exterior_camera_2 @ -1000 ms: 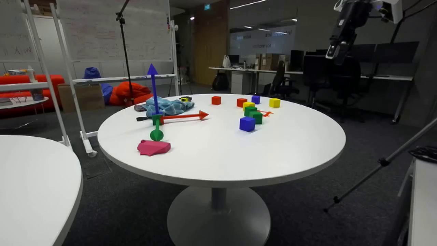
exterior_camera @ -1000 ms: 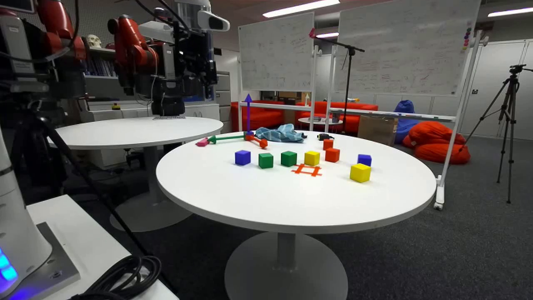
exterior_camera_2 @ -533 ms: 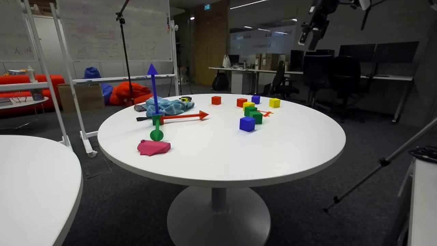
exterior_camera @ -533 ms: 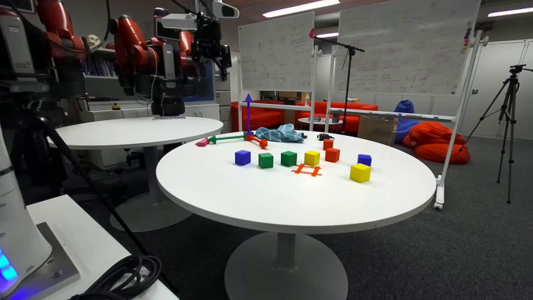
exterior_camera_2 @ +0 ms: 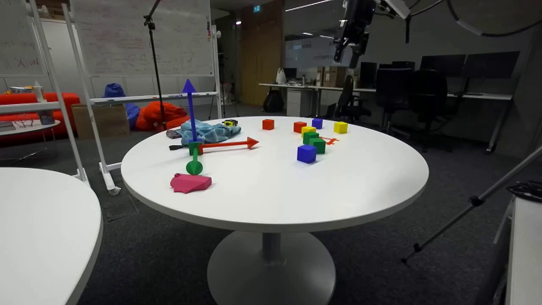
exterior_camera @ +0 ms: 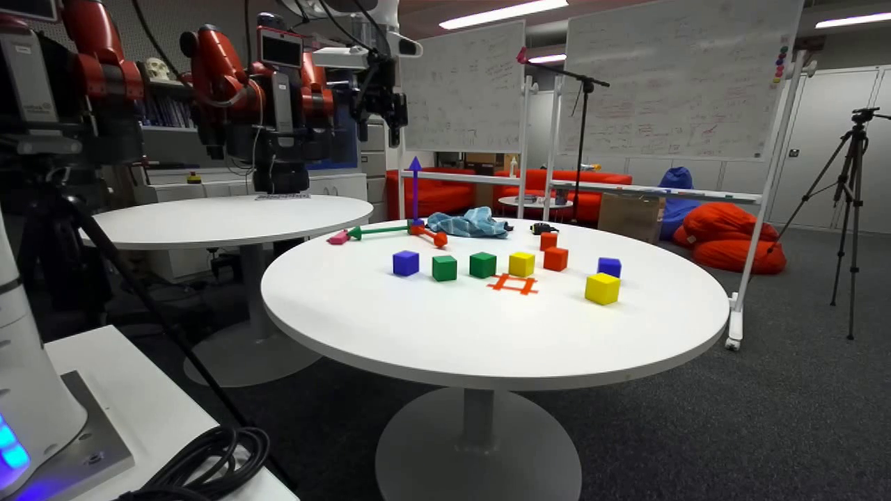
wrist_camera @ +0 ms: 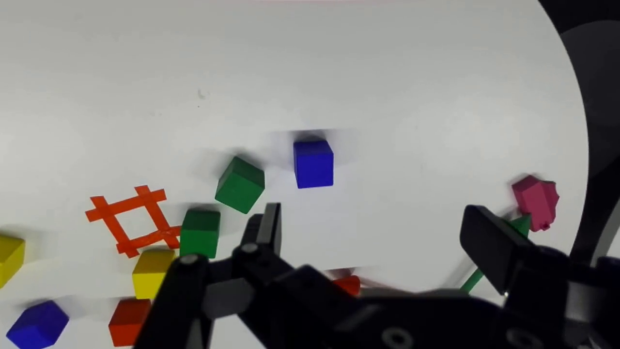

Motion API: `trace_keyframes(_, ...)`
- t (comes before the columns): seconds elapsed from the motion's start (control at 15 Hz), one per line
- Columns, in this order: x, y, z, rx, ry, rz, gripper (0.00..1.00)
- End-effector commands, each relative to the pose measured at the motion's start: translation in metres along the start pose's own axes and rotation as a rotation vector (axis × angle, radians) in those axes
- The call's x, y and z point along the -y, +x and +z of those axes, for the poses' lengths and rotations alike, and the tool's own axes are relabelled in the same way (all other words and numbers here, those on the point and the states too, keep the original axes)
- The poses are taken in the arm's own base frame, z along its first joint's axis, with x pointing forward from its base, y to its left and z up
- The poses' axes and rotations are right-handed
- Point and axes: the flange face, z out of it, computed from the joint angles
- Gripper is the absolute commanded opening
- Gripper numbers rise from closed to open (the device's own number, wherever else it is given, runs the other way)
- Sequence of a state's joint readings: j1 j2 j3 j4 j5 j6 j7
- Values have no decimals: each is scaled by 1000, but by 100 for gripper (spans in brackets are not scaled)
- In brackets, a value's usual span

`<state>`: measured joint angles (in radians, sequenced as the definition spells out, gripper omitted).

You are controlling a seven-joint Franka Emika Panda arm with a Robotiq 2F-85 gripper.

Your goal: Put the green block on the other green block

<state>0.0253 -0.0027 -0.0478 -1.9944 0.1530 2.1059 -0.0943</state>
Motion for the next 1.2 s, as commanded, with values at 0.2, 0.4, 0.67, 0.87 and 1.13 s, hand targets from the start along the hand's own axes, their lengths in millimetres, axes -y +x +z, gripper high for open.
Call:
trace_keyframes(0.2, -39, 62, 45, 137, 10, 40, 100)
trace_keyframes(0.4, -61, 83, 71, 189, 28, 66, 100)
trace_keyframes(0.67, -72, 109, 96, 198, 59, 105, 100)
trace_keyframes(0.87, -75, 129, 103, 148, 73, 136, 100)
trace_keyframes(1.13, -87, 147, 120, 108, 54, 157, 100)
